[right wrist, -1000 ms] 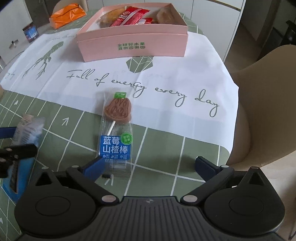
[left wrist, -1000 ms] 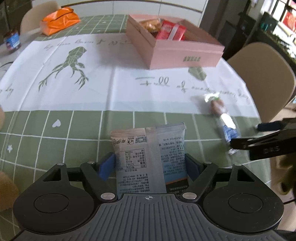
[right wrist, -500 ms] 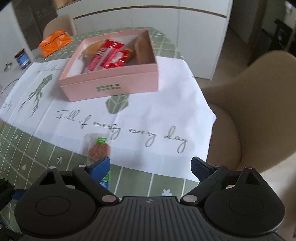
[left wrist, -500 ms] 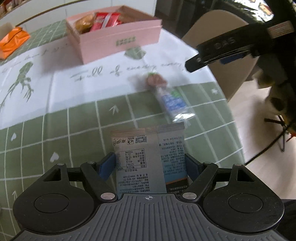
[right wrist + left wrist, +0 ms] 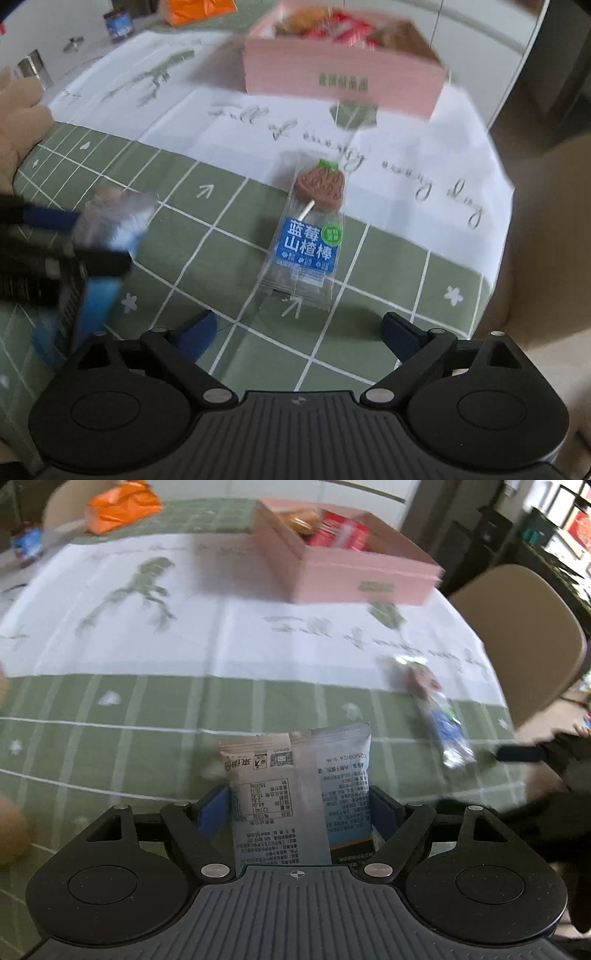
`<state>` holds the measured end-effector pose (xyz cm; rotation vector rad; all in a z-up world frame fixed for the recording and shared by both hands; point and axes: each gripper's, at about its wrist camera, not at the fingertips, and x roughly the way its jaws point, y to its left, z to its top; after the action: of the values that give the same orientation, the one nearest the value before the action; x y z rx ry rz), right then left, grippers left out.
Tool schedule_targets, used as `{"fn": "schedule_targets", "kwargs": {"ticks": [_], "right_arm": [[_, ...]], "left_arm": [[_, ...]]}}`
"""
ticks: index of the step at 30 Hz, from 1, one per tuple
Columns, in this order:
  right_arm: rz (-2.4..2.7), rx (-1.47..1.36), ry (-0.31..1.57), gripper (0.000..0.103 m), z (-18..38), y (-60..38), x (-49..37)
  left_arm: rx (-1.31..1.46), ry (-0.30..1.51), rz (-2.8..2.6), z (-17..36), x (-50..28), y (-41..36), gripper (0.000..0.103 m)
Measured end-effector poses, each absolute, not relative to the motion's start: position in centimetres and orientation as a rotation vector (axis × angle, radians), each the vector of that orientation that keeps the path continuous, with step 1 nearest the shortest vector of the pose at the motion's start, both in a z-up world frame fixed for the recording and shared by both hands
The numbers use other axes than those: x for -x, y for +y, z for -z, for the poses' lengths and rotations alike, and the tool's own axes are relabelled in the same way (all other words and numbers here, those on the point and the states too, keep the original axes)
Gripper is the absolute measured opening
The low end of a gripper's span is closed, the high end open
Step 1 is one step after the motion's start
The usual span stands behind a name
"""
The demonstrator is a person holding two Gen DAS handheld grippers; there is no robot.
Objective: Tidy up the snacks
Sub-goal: 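Grasp the blueberry hawthorn lollipop stick with the right gripper while the left gripper holds the biscuit packet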
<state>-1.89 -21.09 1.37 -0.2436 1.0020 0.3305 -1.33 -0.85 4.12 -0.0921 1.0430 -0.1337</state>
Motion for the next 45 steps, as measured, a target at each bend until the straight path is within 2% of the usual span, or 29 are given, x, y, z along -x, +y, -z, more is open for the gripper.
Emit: {"fn": "schedule_targets", "kwargs": {"ticks": [5, 12, 19, 21, 23, 29, 33, 37, 39, 40, 45], "right_arm": [[-0.313, 0.188, 0.994, 0.103, -1.0, -22.6, 2.4], [-0.314, 0.182, 0.954, 0.103, -0.7, -23.1, 3.3], [-0.318, 0.189, 0.976, 0.103, -0.8, -23.8, 4.1], [-0.330, 0.201, 1.012, 0.102, -1.0, -24.1, 3.9], [-0.331, 0.183, 1.019, 0.094, -1.9, -24.6, 3.3], [-0.281, -0.030, 0.974, 0.094, -5.4, -27.4, -1.9], [-0.305, -0.025, 0.986, 0.093, -4.7, -24.9, -5.5], [-0.326, 0.134, 1.011, 0.073, -3.1, -21.1, -6.6], [-0.339, 0.210, 0.974, 0.051, -3.2, -20.0, -6.2], [-0.358, 0.198, 0.982, 0.035, -3.5, -20.1, -6.2], [-0.335, 0.131, 0.984, 0.034, -4.9, -22.2, -7.4]], "left_arm": [[0.076, 0.989, -0.016, -5.3, 0.5, 2.9, 0.084], [0.070, 0.884, -0.182, -8.5, 0.0, 8.0, 0.084], [0.162, 0.851, -0.195, -9.6, 0.7, 9.7, 0.084], [0.208, 0.859, -0.134, -9.6, 1.0, 9.1, 0.084], [0.180, 0.881, -0.069, -9.3, 1.1, 7.2, 0.084], [0.124, 0.961, 0.109, -7.5, 1.6, 1.5, 0.084], [0.079, 0.994, 0.159, -6.6, 1.7, -1.8, 0.084], [-0.033, 1.039, 0.225, -5.7, 3.3, -4.4, 0.084], [-0.063, 1.067, 0.287, -5.5, 4.3, -5.3, 0.084], [-0.068, 1.081, 0.323, -5.4, 4.6, -5.7, 0.084], [-0.154, 1.142, 0.399, -3.5, 5.4, -8.0, 0.084]]}}
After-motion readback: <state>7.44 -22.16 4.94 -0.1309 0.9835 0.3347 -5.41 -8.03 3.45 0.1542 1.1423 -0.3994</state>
